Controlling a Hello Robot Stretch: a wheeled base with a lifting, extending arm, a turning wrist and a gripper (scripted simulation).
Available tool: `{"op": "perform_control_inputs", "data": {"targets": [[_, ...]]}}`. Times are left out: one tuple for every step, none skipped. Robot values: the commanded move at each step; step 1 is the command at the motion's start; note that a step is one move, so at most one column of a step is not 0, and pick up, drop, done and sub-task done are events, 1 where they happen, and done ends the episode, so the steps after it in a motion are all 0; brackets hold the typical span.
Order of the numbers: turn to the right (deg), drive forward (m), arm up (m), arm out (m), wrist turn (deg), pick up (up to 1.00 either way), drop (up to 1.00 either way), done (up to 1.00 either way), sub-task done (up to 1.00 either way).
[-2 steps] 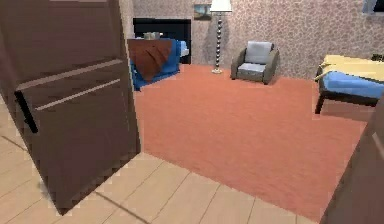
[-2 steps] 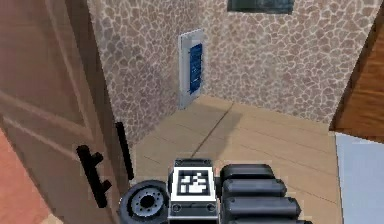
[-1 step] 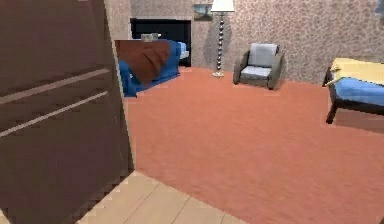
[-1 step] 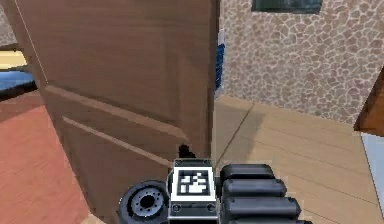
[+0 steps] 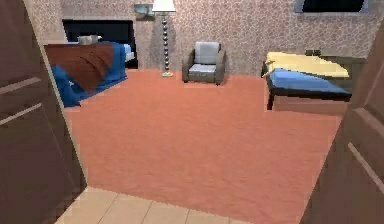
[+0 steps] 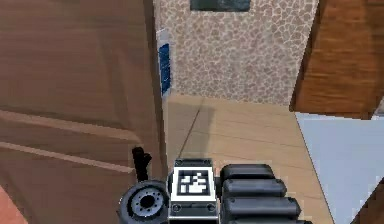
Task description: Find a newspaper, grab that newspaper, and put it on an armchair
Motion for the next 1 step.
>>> {"op": "perform_control_inputs", "data": {"targets": [[0.0, 1.00, 0.00, 0.00, 0.0, 0.00, 0.00, 0.00, 0.00]]}}
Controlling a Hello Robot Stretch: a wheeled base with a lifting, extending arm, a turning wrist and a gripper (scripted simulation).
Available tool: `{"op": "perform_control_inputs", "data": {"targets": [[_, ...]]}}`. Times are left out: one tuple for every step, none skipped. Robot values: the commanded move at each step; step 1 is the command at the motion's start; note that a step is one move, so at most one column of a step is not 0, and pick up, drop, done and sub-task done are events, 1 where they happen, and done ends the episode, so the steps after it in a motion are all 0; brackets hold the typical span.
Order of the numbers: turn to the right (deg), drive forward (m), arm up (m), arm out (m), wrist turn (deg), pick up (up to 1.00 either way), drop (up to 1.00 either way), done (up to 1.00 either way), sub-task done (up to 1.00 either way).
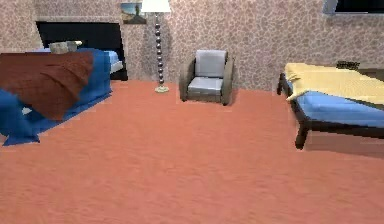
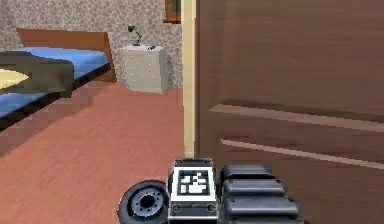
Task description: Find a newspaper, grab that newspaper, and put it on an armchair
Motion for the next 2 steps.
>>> {"op": "perform_control_inputs", "data": {"targets": [[0.0, 1.00, 0.00, 0.00, 0.0, 0.00, 0.00, 0.00, 0.00], [3.0, 0.00, 0.00, 0.00, 0.0, 0.00, 0.00, 0.00, 0.00]]}}
